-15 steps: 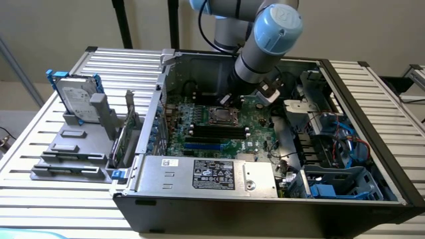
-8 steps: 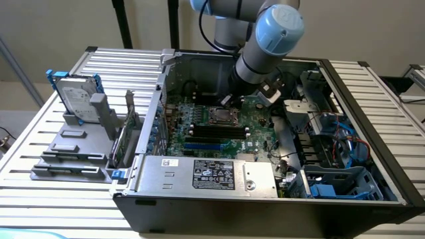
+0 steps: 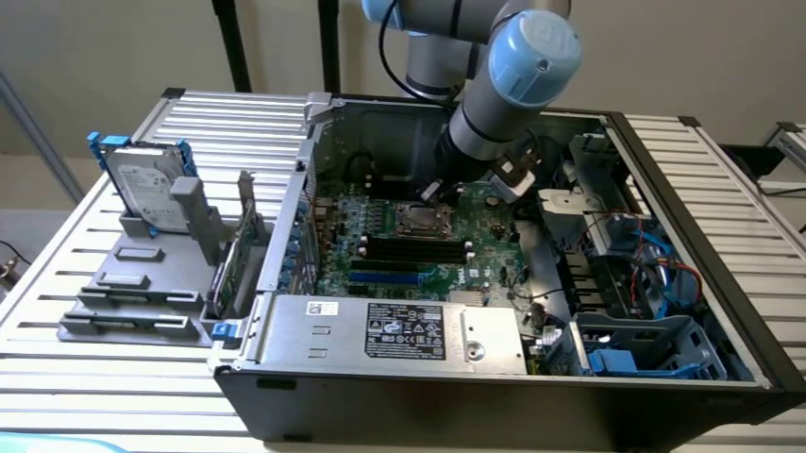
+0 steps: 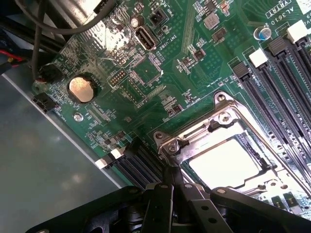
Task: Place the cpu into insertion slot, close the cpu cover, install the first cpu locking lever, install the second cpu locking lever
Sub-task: 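Install the first cpu locking lever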
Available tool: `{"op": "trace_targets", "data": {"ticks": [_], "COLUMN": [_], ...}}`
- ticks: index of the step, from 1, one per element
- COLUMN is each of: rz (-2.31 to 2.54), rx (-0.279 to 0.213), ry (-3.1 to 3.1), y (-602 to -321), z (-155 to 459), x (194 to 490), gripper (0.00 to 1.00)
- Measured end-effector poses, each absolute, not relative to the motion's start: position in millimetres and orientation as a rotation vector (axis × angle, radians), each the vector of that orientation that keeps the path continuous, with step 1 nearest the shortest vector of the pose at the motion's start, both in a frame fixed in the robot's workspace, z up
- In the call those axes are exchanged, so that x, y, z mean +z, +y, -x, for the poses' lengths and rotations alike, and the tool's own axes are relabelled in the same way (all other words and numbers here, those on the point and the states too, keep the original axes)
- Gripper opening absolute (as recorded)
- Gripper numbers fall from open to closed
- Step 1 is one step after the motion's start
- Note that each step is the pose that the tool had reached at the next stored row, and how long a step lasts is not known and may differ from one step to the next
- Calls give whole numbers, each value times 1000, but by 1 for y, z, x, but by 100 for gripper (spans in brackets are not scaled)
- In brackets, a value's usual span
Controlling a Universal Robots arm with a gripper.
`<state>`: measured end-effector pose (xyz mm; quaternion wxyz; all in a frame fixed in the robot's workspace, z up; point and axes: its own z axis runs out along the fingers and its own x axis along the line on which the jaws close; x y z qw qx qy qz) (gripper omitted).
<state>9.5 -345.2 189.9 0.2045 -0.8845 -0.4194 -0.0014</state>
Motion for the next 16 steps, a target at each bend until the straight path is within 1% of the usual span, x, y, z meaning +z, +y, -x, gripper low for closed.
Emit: {"op": "trace_targets", "data": {"ticks": [16], "rz": [2432], "rx": [-14], "ry": [-1186], "y": [-346], "z": [-10], "x": [189], "gripper": [11]}}
